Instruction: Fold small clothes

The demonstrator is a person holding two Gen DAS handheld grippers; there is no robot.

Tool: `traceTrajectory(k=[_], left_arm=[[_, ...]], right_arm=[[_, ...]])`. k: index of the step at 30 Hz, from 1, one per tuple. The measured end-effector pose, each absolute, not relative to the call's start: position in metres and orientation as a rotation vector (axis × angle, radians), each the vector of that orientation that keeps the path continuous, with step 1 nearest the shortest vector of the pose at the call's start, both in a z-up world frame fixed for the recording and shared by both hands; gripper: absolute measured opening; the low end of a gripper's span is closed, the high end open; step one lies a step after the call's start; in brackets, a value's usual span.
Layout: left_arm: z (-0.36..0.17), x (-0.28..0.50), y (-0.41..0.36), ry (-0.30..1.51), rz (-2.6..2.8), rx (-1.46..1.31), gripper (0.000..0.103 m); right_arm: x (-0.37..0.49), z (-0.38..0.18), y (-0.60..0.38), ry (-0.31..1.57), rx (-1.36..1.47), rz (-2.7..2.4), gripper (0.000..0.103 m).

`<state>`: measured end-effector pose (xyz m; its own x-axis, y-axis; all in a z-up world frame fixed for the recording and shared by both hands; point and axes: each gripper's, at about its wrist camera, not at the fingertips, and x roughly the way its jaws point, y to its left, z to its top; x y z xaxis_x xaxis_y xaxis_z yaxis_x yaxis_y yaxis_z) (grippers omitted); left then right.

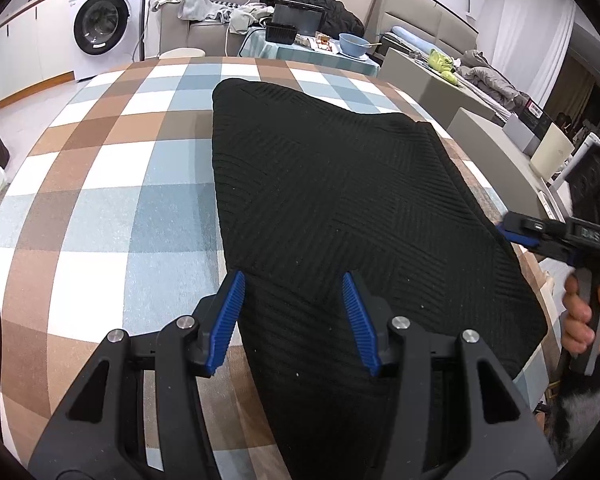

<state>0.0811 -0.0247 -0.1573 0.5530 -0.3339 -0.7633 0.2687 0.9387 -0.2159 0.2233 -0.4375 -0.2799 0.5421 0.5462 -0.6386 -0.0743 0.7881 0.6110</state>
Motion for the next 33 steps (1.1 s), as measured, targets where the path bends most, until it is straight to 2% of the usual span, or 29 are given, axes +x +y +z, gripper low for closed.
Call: traceTrajectory(k=[3,8,9,10,11,13,15,17,20,24,27,29,33], left_arm=[[-0.158,0.086,-0.023,0.923,-0.354,-0.072,0.056],[-0.163,0.095,-0.016,0.94,-0.346,-0.105,0.056],[-0.165,0.098,-0.014,0.945,-0.343,-0.11,0.056],[-0.166,0.1,-0.013,0.949,-0.339,-0.115,0.056],[-0.166,0.101,-0.012,0.95,-0.335,-0.119,0.056],[-0.166,0.103,-0.011,0.949,-0.331,-0.123,0.056],[-0.165,0.103,-0.01,0.945,-0.324,-0.12,0.056],[-0.167,0.104,-0.008,0.945,-0.324,-0.125,0.056],[-0.17,0.102,-0.008,0.96,-0.322,-0.133,0.056],[-0.17,0.087,-0.01,0.961,-0.341,-0.127,0.056],[-0.17,0.073,-0.011,0.967,-0.361,-0.124,0.056],[-0.173,0.062,-0.012,0.973,-0.38,-0.121,0.056],[-0.178,0.046,-0.015,0.973,-0.381,-0.093,0.058]], right_arm=[[0.239,-0.284,-0.426,0.97,0.553,0.417,0.04],[0.272,-0.287,-0.415,0.961,0.558,0.429,0.038],[0.278,-0.286,-0.413,0.952,0.548,0.426,0.033],[0.284,-0.282,-0.409,0.931,0.515,0.407,0.012],[0.285,-0.277,-0.406,0.918,0.496,0.404,0.009],[0.273,-0.25,-0.401,0.771,0.44,0.431,0.008],[0.269,-0.24,-0.402,0.73,0.394,0.358,0.008],[0.28,-0.252,-0.404,0.821,0.349,0.264,0.01],[0.281,-0.275,-0.413,0.95,0.426,0.274,0.013],[0.244,-0.278,-0.423,0.978,0.481,0.381,0.022],[0.203,-0.281,-0.422,0.973,0.512,0.46,0.022],[0.177,-0.279,-0.42,0.946,0.455,0.438,0.013],[0.156,-0.283,-0.42,0.968,0.406,0.369,0.016]])
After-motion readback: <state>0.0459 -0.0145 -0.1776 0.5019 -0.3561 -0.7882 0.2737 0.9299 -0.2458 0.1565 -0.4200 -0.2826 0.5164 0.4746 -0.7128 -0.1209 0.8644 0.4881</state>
